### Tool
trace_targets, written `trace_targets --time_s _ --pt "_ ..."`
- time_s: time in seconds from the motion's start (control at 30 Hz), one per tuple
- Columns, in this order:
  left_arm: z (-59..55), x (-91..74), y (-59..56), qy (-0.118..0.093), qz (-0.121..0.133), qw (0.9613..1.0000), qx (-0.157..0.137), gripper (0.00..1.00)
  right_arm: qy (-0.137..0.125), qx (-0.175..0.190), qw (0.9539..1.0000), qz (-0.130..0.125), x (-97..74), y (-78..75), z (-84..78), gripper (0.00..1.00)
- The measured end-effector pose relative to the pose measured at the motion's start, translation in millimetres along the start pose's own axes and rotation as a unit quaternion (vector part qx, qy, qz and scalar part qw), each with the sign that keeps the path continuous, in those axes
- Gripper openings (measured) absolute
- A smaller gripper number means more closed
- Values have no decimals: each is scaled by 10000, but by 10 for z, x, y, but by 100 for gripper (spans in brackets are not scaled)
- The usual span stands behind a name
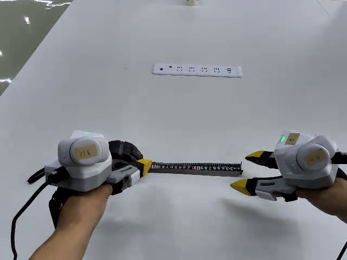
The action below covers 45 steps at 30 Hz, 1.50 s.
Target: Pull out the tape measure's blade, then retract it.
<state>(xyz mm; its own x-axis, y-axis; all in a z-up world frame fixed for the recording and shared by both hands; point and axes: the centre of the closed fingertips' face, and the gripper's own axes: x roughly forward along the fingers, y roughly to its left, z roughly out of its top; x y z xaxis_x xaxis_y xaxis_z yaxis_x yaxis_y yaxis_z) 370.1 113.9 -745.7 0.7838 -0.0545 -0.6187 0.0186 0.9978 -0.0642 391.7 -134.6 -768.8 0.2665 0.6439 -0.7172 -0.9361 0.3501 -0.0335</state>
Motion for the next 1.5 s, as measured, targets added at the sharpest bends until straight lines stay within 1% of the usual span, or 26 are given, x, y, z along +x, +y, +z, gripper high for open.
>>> trace_targets --time_s 0.13,0.2,0.23,0.3,0.4,0.6,0.8,0.9,1.1,1.33,1.5 --pt "5 34 21 15 48 10000 -53 73 54 -138 9999 53 32 -57 -14 37" --pt "3 46 27 25 60 10000 -66 72 79 -167 9998 107 43 -64 -19 36" --pt "3 55 33 28 76 9999 -73 72 102 -221 9996 174 54 -61 -20 35" --pt "4 72 37 32 92 9999 -113 71 169 -326 9991 230 75 -67 -35 33" --pt "-4 104 46 70 129 9998 -153 69 223 -414 9985 268 105 -95 -48 31" --pt "-19 148 75 148 206 9994 -232 67 321 -632 9965 448 171 -123 -90 27" --pt "10 194 87 160 225 9990 -345 64 430 -760 9944 601 213 -152 -150 22" --pt "8 212 86 180 231 9988 -388 62 423 -812 9937 649 226 -165 -167 18" --pt "-10 256 97 224 257 9985 -429 61 429 -918 9924 700 272 -194 -200 15" --pt "-22 279 100 260 268 9983 -446 62 407 -843 9929 738 281 -192 -206 13" --pt "-36 297 107 304 277 9983 -414 62 406 -632 9942 763 280 -182 -212 13"
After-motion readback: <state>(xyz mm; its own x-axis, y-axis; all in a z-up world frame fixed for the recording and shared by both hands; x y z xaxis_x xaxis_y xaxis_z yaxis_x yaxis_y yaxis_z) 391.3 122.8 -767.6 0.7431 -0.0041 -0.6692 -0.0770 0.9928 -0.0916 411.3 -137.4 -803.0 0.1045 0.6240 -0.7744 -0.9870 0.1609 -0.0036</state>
